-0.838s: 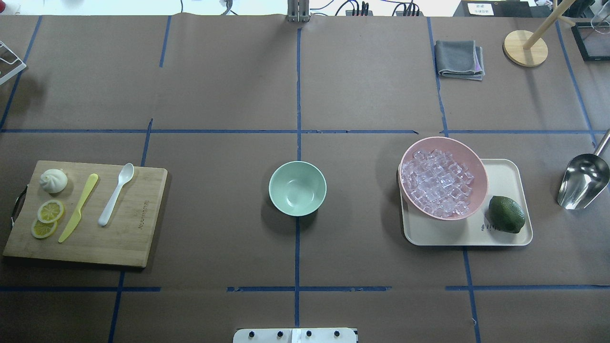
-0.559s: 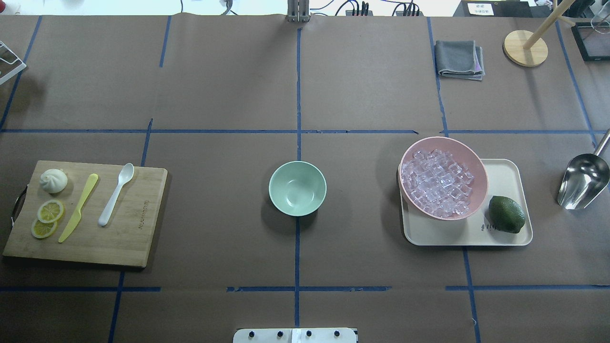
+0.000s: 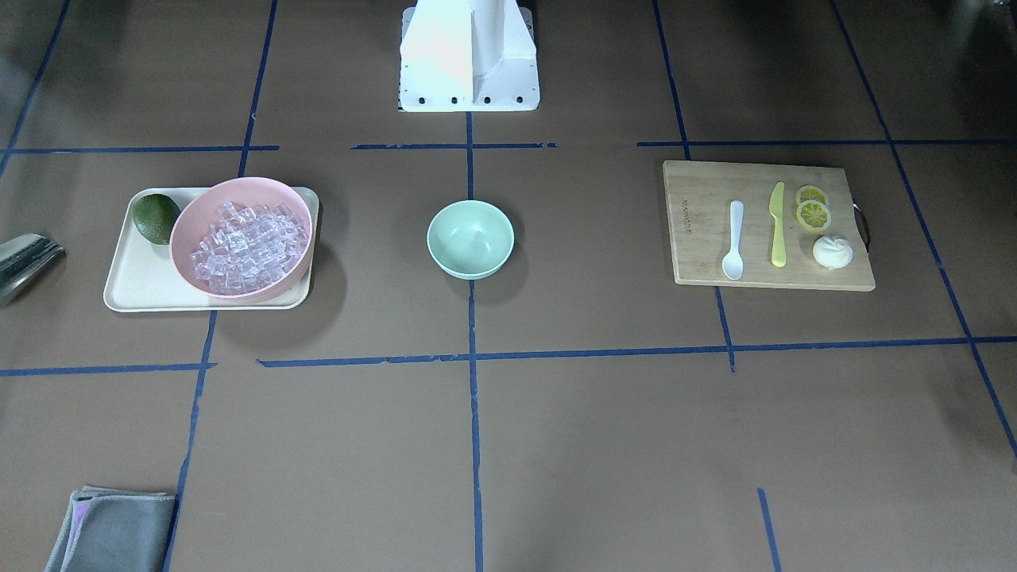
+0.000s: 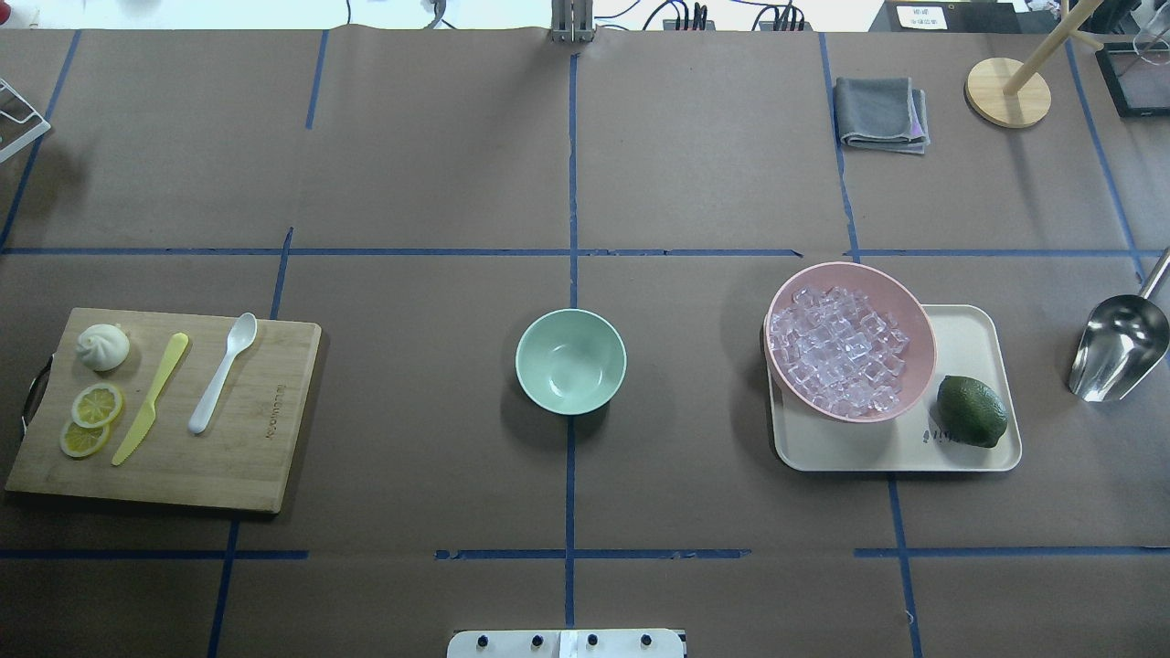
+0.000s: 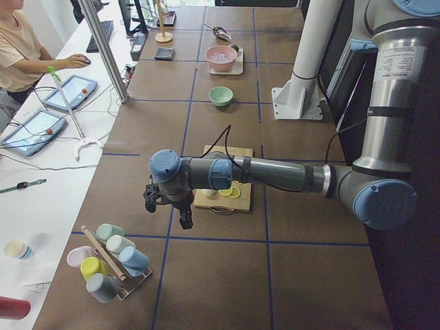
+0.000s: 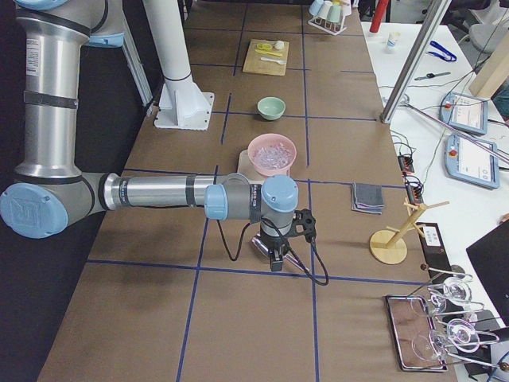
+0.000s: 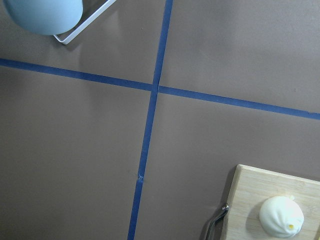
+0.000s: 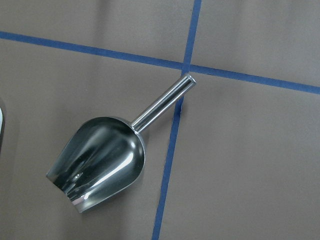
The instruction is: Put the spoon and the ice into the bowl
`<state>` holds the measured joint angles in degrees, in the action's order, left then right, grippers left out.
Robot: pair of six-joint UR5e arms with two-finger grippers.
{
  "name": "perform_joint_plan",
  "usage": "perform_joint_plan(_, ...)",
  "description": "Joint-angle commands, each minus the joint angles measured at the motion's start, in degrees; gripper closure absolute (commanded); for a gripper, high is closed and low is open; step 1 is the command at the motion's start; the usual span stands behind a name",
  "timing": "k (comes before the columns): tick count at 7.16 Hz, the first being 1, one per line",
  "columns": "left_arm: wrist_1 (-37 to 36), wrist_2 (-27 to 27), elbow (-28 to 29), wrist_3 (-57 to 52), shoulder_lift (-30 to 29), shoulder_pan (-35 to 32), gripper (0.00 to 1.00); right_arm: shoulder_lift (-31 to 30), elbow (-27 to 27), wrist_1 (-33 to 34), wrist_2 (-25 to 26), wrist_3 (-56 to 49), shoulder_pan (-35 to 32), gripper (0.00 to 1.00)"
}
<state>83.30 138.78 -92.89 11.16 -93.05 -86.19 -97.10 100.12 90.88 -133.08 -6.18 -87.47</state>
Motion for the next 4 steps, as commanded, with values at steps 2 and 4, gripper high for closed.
perform_joint_plan(2,1.1,0.5,-0.1,-0.2,0.3,0.1,0.0,-0.3,-0.4,-0.3,-2.6,-0.4,0.1,0.0)
perform_joint_plan(4,9.7,0.3,-0.4,0.3,1.2,3.9,0.0,-0.2,0.1,-0.4,-2.7,-0.2,0.5,0.0)
